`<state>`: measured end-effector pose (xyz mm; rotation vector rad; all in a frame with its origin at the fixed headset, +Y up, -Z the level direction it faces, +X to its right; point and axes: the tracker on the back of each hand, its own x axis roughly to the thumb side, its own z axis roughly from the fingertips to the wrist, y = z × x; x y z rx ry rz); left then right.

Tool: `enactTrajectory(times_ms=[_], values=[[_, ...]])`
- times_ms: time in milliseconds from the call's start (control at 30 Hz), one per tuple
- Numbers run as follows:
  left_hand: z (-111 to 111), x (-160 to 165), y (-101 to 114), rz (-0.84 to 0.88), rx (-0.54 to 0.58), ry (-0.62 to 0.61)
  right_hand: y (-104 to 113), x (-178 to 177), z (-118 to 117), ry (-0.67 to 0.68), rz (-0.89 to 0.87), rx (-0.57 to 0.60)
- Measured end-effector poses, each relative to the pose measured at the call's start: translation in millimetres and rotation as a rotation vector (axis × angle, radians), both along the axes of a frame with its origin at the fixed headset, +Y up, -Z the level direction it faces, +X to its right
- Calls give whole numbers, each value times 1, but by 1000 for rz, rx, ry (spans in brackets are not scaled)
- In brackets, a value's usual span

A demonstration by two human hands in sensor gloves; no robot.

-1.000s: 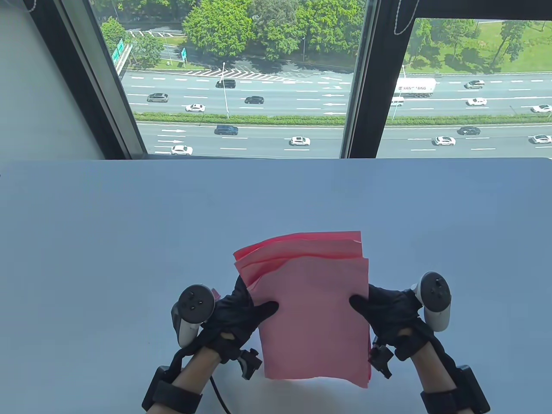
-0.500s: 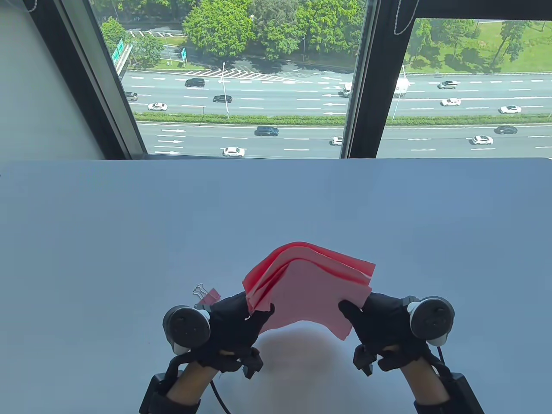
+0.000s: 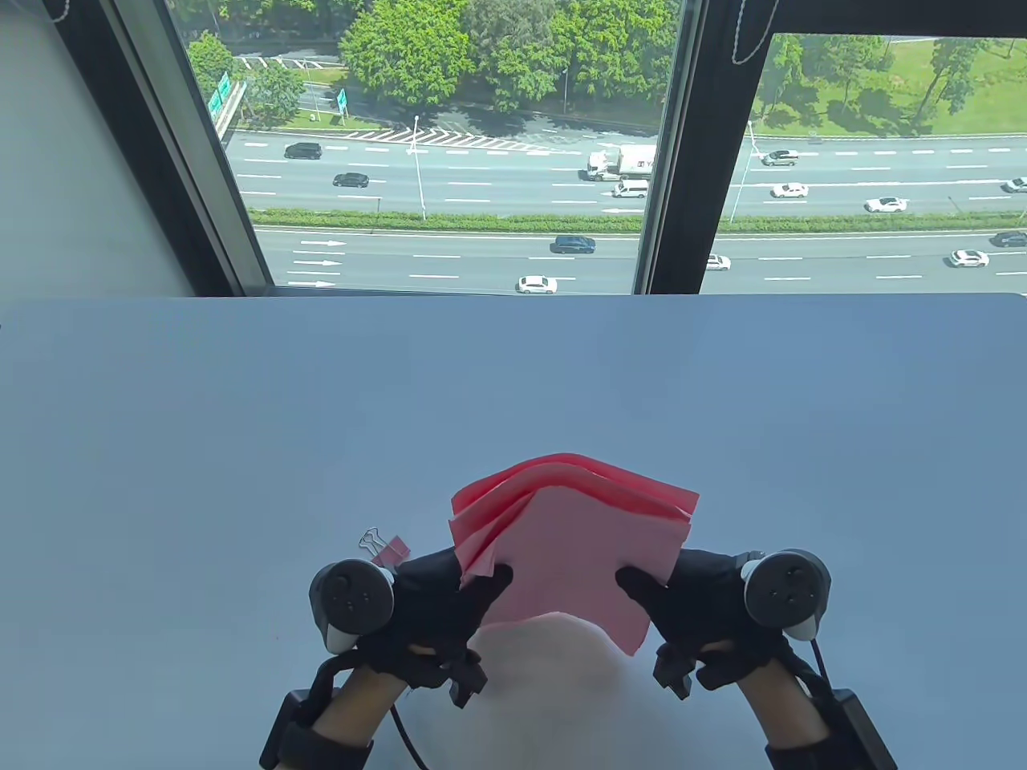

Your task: Clip paper with binder clip (Left hand to clip)

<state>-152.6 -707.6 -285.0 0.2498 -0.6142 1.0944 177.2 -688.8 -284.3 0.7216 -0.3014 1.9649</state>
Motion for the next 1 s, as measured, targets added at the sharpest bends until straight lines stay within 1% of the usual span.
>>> enactTrajectory(times_ms=[67,100,167,200,267,333,433,533,600,667,700,733,767,800,833,900,967,1000], values=[[-5,-1,-6,-60,-46,12,-7,1,-5,4,57,-42],[-8,-2,-12,-45,-70,5,-12,2,-7,11,78,-67],[-9,-3,-15,26,-104,-18,-15,3,-9,24,63,-80],[-8,-3,-14,36,-102,-29,-13,3,-9,31,55,-83],[-7,-1,-11,-3,-70,-20,-11,1,-8,26,78,-80],[-9,0,-15,-39,-86,-18,-14,0,-9,30,127,-102],[-10,-2,-17,15,-101,-29,-15,1,-9,34,91,-96],[-3,-3,-6,67,-44,-20,-5,3,-6,21,58,-59],[-2,-4,-3,106,-43,-18,-3,5,-5,32,40,-69],[-5,-7,-5,101,-99,-31,-4,5,-7,44,48,-89],[-8,-7,-8,79,-146,-39,-5,5,-8,49,59,-101],[-11,-7,-13,32,-232,-69,-8,4,-9,61,88,-127],[-12,-7,-17,8,-273,-106,-10,4,-9,66,105,-134],[-14,-5,-21,4,-286,-118,-12,2,-10,63,117,-134],[-14,-4,-23,-2,-289,-127,-14,2,-10,63,123,-134],[-10,0,-18,24,-228,-128,-12,1,-8,63,109,-120],[-3,5,-8,25,-141,-113,-7,-1,-5,46,104,-83],[-2,6,-7,15,-127,-112,-7,-2,-4,38,102,-78]])
